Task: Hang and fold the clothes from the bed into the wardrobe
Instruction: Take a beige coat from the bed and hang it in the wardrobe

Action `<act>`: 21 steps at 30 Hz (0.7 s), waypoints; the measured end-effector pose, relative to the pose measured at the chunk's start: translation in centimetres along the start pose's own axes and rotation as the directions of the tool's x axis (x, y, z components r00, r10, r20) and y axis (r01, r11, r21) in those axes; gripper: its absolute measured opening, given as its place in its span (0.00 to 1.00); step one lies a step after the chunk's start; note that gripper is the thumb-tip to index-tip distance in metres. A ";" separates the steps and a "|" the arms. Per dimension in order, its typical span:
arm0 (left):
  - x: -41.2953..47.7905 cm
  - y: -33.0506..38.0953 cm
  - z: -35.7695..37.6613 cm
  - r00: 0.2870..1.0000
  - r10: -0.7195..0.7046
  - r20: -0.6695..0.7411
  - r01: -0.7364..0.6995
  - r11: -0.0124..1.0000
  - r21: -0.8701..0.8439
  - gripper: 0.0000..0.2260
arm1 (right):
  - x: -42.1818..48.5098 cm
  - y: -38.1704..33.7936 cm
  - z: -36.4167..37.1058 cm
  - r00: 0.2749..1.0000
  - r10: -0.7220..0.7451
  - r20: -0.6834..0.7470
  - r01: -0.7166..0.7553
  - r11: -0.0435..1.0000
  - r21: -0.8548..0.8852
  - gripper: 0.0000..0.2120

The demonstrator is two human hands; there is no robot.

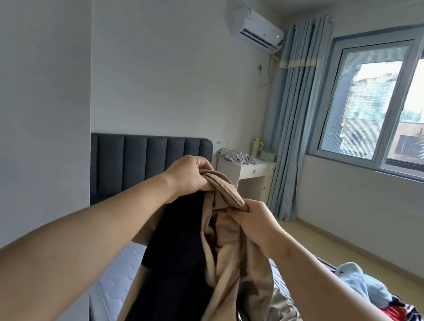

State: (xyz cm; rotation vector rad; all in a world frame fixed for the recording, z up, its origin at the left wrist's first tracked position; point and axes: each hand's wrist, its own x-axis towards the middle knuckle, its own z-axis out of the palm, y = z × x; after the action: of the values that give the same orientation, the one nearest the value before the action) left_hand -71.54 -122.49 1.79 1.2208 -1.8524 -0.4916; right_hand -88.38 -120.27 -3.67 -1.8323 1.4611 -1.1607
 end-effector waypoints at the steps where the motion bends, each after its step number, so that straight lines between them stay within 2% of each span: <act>1: -0.1 -0.3 -0.7 0.999 0.005 0.045 -0.007 0.998 0.060 0.09 | 0.1 -0.1 -0.1 1.000 -0.013 -0.017 0.012 0.999 -0.053 0.14; 4: -0.5 -1.2 -2.5 0.991 -0.022 0.129 -0.011 0.968 0.250 0.10 | 0.6 -0.2 -0.4 0.997 -0.063 -0.037 0.054 0.977 -0.206 0.13; 7: -0.8 -2.5 -3.3 0.999 -0.041 -0.023 0.046 0.934 0.355 0.08 | 1.2 -1.0 0.5 0.998 -0.068 0.004 0.067 0.977 -0.204 0.17; 10: -1.7 -4.0 -2.5 0.985 -0.078 -0.155 0.140 0.884 0.446 0.11 | 1.7 -2.2 1.8 0.998 0.069 -0.013 -0.069 0.998 0.014 0.15; 12: -2.4 -4.7 -1.3 0.976 -0.113 -0.184 0.190 0.854 0.485 0.15 | 2.0 -2.4 2.6 0.981 0.191 -0.023 -0.181 0.958 0.224 0.12; 14: -2.8 -4.9 -0.3 0.975 -0.145 -0.170 0.207 0.873 0.441 0.18 | 2.1 -2.2 3.3 0.952 0.305 -0.017 -0.279 0.890 0.359 0.11; 15: -3.0 -4.8 -0.2 0.972 -0.173 -0.158 0.219 0.912 0.346 0.17 | 2.2 -2.0 3.5 0.934 0.355 -0.021 -0.314 0.851 0.421 0.10; 17: -3.5 -4.2 -0.5 0.967 -0.250 -0.041 0.252 0.968 0.026 0.16 | 2.4 -1.6 3.7 0.890 0.455 -0.041 -0.361 0.756 0.545 0.10; 18: -4.0 -3.9 -0.9 0.961 -0.266 0.080 0.274 0.954 -0.124 0.18 | 2.5 -1.5 3.8 0.864 0.501 -0.050 -0.377 0.709 0.596 0.10; 19: -4.4 -3.8 -1.3 0.943 -0.250 0.220 0.295 0.934 -0.200 0.20 | 2.6 -1.5 3.9 0.838 0.542 -0.058 -0.386 0.665 0.640 0.10; 21: -5.5 -3.9 -1.7 0.873 -0.184 0.451 0.282 0.946 -0.161 0.26 | 2.7 -1.9 4.2 0.812 0.581 -0.056 -0.366 0.582 0.726 0.11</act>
State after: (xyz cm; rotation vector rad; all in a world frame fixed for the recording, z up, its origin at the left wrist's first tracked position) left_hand -67.04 -119.13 -2.30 1.2595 -1.9459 -1.1566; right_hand -83.68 -122.75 -3.37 -0.6954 1.2876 -1.4495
